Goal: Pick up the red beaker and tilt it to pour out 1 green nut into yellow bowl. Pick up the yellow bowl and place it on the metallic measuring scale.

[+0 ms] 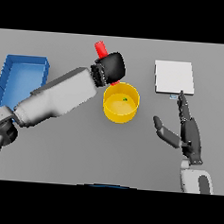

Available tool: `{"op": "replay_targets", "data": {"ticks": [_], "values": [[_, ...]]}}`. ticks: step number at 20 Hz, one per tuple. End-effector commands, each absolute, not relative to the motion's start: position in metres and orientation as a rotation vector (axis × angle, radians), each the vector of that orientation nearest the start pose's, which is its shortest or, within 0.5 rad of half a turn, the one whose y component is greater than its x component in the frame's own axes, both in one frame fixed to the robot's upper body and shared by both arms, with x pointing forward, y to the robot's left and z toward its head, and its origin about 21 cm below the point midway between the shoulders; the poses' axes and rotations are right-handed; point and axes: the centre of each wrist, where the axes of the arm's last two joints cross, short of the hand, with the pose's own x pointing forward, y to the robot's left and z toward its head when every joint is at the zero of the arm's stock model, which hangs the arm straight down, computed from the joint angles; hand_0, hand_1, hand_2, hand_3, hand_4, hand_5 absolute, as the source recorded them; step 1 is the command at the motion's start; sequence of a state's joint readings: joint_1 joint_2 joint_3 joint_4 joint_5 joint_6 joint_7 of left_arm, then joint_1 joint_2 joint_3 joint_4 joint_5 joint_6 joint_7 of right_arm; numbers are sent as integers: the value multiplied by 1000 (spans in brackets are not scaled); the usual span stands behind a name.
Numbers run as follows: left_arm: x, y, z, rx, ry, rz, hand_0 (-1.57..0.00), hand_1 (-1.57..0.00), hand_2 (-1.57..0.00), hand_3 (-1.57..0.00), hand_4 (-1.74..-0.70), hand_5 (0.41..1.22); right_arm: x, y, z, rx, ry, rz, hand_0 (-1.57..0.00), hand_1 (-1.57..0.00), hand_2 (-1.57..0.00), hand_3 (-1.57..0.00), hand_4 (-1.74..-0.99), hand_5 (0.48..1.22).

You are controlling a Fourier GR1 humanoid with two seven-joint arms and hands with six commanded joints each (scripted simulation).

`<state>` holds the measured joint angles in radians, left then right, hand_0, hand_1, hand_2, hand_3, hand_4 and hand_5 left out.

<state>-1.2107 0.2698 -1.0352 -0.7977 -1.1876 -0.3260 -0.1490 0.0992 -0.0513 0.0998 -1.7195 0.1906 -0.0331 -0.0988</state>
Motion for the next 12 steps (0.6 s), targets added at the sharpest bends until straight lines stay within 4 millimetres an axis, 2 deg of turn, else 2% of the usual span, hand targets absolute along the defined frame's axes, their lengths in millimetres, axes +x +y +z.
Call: {"op": "replay_targets", "data": {"ticks": [1,7,10,11,12], "values": [[406,47,121,-1256,993,2741,-1571,-1571,-1571,-1563,-1736,1221,224,-222,14,-156,-1714,212,1,1,1,1,-1130,565],[403,32,125,-1262,825,2597,-1571,-1571,-1571,-1569,-1733,1221,218,-223,13,-158,-1731,216,1,1,1,1,-1133,579],[403,22,143,-1274,753,2496,-1571,-1571,-1571,-1570,-1733,1221,220,-226,14,-170,-1731,209,1,1,1,1,-1133,575],[404,14,153,-1282,740,2474,-1571,-1571,-1571,-1570,-1732,1221,219,-222,13,-166,-1730,209,1,1,1,1,-1138,572],[408,11,174,-1313,712,2444,-1571,-1571,-1571,-1570,-1731,1221,220,-220,12,-158,-1728,202,1,1,1,1,-1137,568]]}}
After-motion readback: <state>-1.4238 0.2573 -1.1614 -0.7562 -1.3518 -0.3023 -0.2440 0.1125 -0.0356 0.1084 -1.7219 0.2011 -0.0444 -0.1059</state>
